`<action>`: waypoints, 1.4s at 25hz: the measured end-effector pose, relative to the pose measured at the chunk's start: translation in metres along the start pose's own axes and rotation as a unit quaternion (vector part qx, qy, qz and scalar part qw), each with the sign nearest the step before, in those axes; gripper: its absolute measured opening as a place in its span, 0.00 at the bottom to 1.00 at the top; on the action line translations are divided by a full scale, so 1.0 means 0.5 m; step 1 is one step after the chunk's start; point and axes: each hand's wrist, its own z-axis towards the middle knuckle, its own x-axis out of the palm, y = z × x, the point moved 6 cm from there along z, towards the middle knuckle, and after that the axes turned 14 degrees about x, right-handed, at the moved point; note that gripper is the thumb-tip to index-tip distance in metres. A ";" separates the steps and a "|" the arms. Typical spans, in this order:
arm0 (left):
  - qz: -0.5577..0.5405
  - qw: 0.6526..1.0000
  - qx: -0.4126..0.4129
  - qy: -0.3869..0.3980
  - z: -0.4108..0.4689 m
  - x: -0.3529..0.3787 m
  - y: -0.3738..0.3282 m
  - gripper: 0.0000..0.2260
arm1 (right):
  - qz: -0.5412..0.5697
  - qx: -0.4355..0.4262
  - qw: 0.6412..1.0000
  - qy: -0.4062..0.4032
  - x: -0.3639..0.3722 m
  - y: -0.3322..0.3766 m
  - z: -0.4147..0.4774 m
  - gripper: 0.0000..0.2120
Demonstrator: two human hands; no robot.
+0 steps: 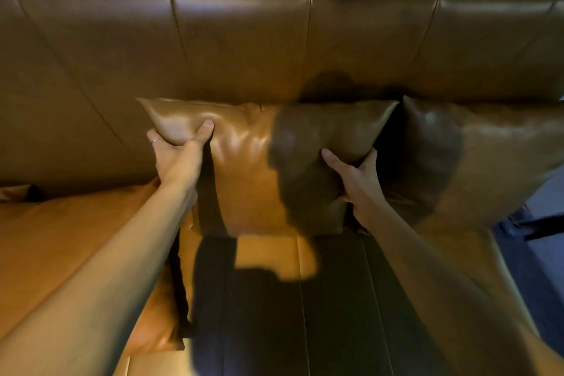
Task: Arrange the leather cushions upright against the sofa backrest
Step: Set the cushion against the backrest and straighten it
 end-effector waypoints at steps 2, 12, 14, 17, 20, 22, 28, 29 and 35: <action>-0.007 1.000 0.006 0.001 0.002 -0.004 0.006 0.62 | -0.006 -0.003 1.000 0.004 0.004 -0.005 0.003 0.54; 0.097 0.993 0.026 0.068 -0.030 -0.032 -0.013 0.50 | -0.171 -0.015 0.979 -0.106 0.020 0.028 -0.044 0.53; 0.116 0.989 0.066 0.068 -0.066 -0.057 -0.028 0.44 | -0.248 -0.093 0.951 -0.158 0.030 0.052 -0.095 0.49; 0.172 0.976 0.123 0.042 -0.127 -0.109 -0.061 0.37 | -0.381 -0.226 0.882 -0.161 0.100 0.066 -0.193 0.43; 0.179 0.969 0.167 0.014 -0.159 -0.173 -0.095 0.32 | -0.431 -0.312 0.839 -0.111 0.194 0.040 -0.280 0.40; 0.163 0.974 0.156 -0.015 -0.166 -0.232 -0.102 0.30 | -0.431 -0.354 0.826 -0.084 0.249 0.015 -0.322 0.38; 0.172 0.975 0.119 -0.079 -0.116 -0.446 -0.063 0.28 | -0.446 -0.333 0.831 0.025 0.422 -0.100 -0.368 0.37; 0.177 0.974 0.112 -0.086 -0.097 -0.485 -0.044 0.28 | -0.449 -0.320 0.834 0.037 0.457 -0.125 -0.365 0.37; 0.218 0.972 -0.004 -0.087 0.055 -0.665 0.120 0.29 | -0.417 -0.020 0.907 0.049 0.638 -0.281 -0.269 0.40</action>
